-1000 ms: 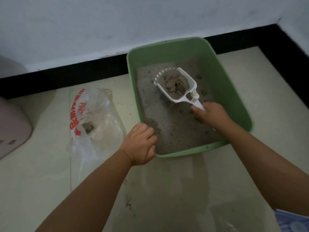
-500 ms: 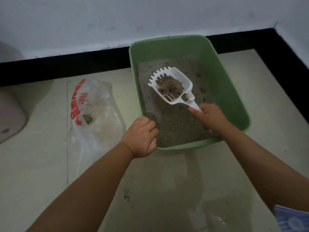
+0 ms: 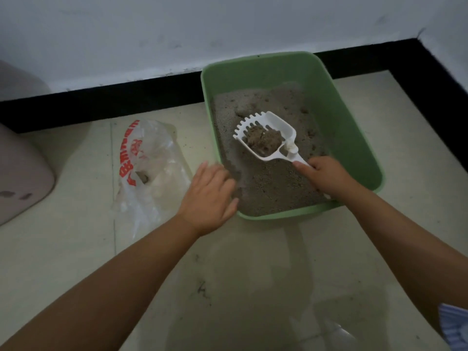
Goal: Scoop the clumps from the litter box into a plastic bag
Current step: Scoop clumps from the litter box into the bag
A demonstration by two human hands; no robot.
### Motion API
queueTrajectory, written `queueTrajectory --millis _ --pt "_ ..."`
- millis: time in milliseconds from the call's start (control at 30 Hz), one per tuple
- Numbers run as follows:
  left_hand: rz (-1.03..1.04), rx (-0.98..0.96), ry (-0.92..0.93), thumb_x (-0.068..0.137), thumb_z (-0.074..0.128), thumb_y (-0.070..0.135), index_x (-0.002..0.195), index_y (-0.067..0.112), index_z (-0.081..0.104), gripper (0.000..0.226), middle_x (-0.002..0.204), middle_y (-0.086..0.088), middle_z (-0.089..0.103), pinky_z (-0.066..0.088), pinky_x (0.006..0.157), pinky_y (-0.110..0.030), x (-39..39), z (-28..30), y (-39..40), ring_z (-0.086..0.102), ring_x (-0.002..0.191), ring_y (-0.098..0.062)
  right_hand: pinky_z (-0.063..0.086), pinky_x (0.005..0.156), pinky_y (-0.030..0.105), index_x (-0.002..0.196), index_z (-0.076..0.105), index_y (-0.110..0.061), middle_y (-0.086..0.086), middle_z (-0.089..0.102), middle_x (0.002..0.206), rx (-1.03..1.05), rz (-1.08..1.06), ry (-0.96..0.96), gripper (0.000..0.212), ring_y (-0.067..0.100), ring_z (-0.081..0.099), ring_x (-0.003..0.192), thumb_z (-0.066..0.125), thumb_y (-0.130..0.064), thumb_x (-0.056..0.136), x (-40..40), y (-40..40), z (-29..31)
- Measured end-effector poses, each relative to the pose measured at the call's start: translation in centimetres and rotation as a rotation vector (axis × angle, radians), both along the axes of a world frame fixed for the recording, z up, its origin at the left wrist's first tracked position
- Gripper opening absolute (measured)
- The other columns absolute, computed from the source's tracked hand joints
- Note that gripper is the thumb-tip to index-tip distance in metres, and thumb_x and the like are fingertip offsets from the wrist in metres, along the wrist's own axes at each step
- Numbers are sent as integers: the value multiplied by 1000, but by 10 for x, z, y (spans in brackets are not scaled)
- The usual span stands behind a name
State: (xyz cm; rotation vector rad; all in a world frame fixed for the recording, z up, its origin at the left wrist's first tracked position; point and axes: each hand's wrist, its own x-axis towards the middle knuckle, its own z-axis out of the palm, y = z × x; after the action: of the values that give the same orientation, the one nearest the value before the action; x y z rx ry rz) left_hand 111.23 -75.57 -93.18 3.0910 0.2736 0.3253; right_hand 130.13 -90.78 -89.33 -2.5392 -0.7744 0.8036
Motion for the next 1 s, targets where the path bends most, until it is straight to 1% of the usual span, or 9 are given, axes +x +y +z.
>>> queueTrajectory --millis 100,233,367,467,600,733,867,933,1000 --pt "367 -38 80 66 56 24 99 0 65 42 107 -25 63 37 96 -61 -24 23 22 55 110 -43 27 48 25 54 37 -11 5 39 50 -22 57 -19 48 16 38 45 44 -33 95 -11 12 12" --pt "751 -178 210 80 63 22 136 3 39 64 143 -25 32 10 116 -47 -67 30 45 20 138 -40 30 43 22 55 38 -11 4 42 48 11 117 -22 47 7 44 32 43 -34 96 -29 36 27" --pt "985 -455 128 85 62 27 141 6 29 68 136 -21 36 35 101 -43 -84 35 51 38 124 -38 31 43 23 54 39 -13 2 43 46 26 242 -24 46 7 46 30 45 -34 95 -52 66 35" --pt "1154 -635 32 89 54 17 133 4 39 48 127 -22 50 42 91 -40 -87 40 64 50 115 -39 29 48 23 54 39 -14 1 43 51 -86 383 -67 47 13 41 46 43 -38 95 -74 92 34" --pt "1171 -627 -11 94 43 10 123 1 55 32 119 -22 60 43 87 -36 -103 35 75 54 111 -38 28 48 23 59 38 -16 0 41 64 -201 570 -169 44 24 47 68 38 -41 96 -114 119 30" --pt "1145 -604 -14 97 40 13 117 0 60 31 115 -22 62 43 84 -35 -113 30 80 55 108 -38 35 64 24 108 57 -8 7 61 108 -203 710 -348 26 26 60 99 40 -24 98 -150 134 27" --pt "1148 -609 -23 97 40 12 112 -1 61 29 111 -25 62 43 83 -34 -113 29 84 56 104 -38 30 51 26 110 53 -7 5 61 90 -210 767 -502 22 24 63 95 40 -5 93 -163 135 22" --pt "1152 -601 -8 97 39 12 108 -3 61 29 110 -26 62 44 83 -35 -112 28 84 56 103 -39 31 50 26 110 52 -6 7 65 97 -196 752 -562 20 25 66 93 42 -5 93 -161 131 24" --pt "1155 -594 0 96 40 12 110 -2 60 28 111 -25 62 45 83 -36 -109 27 86 56 103 -39 32 45 22 99 59 -6 8 70 88 -106 694 -728 13 21 69 77 58 -10 86 -154 127 30"
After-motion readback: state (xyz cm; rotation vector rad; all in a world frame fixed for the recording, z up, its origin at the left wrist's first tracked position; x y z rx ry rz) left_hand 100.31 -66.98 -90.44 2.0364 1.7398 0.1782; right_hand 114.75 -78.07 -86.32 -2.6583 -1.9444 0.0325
